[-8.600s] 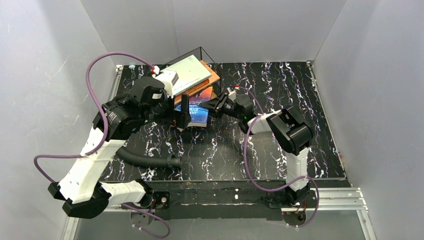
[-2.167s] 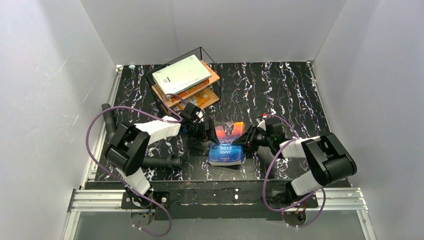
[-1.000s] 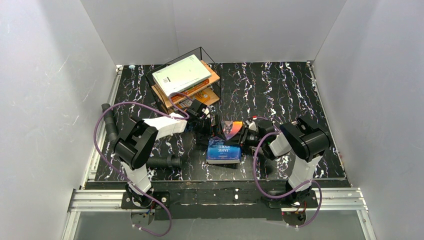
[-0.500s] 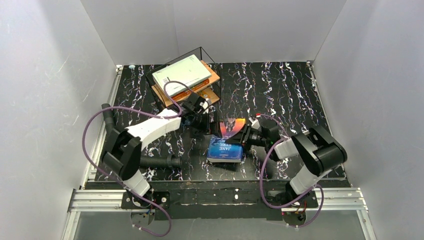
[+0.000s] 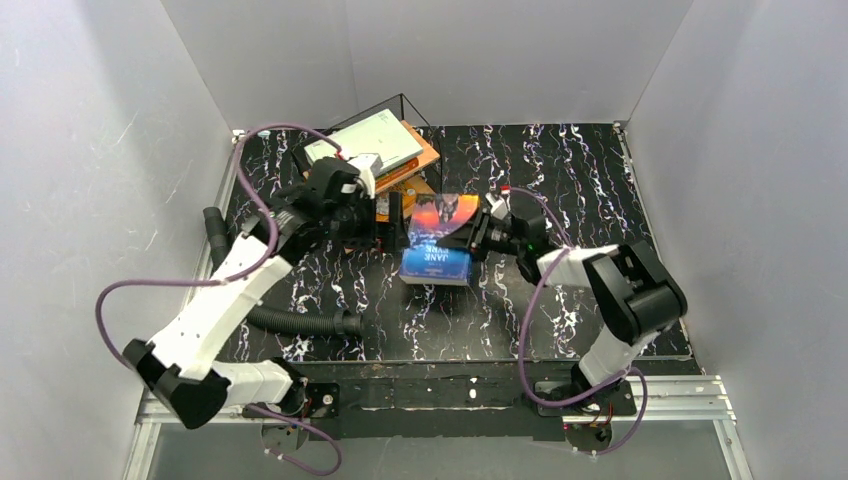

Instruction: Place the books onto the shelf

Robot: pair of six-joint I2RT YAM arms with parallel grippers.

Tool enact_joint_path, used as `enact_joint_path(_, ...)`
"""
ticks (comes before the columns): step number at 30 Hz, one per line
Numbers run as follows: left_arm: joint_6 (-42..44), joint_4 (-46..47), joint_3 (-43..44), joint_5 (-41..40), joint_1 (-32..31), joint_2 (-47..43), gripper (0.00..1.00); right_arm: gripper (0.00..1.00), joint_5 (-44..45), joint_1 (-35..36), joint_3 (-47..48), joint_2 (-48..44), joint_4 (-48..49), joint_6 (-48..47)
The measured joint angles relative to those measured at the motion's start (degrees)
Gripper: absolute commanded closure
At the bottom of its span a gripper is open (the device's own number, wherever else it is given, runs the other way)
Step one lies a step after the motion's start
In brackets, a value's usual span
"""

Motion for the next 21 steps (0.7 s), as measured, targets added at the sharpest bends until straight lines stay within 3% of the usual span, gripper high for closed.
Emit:
enact_joint_path(8,1.3,-7.7,1.8,-6.8,0.5,-8.9,0.02,0.99,1.8,1.8,13.1,11.4,1.8,3.2)
enact_joint_path(21,2.3,-11.5,2.4,-11.0,0.6,-12.5,0.02,0.99,13.7,6.3,17.6,18.0,2.9,7.6)
